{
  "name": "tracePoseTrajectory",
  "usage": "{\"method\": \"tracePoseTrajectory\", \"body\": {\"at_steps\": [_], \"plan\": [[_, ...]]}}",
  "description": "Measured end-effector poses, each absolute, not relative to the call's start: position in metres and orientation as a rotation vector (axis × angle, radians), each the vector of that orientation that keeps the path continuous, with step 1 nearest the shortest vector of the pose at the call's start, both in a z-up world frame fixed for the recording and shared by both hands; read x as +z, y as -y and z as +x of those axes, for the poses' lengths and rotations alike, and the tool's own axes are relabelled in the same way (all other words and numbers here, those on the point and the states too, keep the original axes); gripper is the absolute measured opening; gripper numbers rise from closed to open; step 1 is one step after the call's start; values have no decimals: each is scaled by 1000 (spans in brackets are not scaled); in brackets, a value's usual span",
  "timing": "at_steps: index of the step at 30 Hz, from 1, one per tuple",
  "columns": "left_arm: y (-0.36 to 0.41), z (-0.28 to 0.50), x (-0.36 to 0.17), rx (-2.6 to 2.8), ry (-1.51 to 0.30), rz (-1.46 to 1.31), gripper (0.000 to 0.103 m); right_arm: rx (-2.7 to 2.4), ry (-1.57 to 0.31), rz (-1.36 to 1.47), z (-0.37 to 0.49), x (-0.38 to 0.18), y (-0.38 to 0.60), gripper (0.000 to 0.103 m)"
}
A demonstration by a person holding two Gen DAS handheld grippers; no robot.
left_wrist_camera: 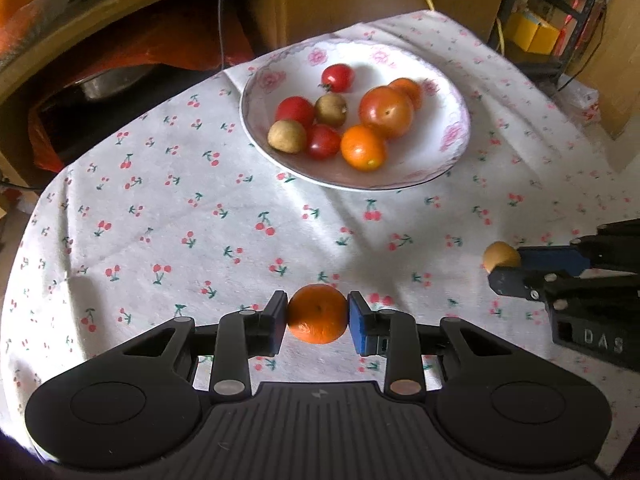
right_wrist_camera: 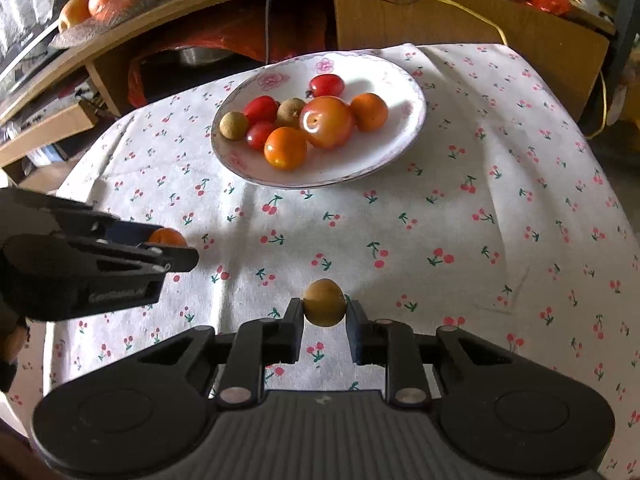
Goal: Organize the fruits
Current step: 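Carry the tangerine in the left tool while the right tool carries the potato toward the bowl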
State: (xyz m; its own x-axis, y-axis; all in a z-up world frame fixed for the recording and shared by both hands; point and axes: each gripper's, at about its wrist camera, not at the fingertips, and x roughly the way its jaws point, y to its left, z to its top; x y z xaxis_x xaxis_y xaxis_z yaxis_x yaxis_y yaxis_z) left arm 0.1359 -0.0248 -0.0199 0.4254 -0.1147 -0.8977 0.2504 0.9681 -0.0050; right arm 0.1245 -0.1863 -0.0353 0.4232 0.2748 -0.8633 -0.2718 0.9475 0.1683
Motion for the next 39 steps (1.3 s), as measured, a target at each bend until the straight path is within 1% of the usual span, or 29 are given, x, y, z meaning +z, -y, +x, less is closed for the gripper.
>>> {"method": "tracePoseTrajectory", "body": {"at_steps": [5,14,20,23,25,30,32,34,37,39], "plan": [[34,135,-17,-256,-1112,141,40,341,-1061,50,122,-26,200,23],[53,137,-29,-273,-1127,212,40,313,-1099,57,126,-37,205,23],[56,131,-35,-288,-1119,244,41,317,-1070,-56,116,-41,198,24],[55,131,-35,-293,-1116,244,41,344,-1080,-94,111,-46,197,25],[55,130,-35,-299,-1111,249,42,368,-1065,-94,108,-46,199,29],[56,131,-34,-310,-1112,252,43,375,-1057,-67,107,-47,207,31],[54,131,-34,-314,-1116,244,48,374,-1058,-57,108,-46,209,31],[52,131,-33,-315,-1119,240,51,374,-1052,-51,109,-46,209,32],[49,130,-31,-315,-1122,222,61,376,-1040,-56,113,-46,206,33],[49,131,-29,-317,-1120,216,61,371,-1036,-60,116,-46,203,33]]}}
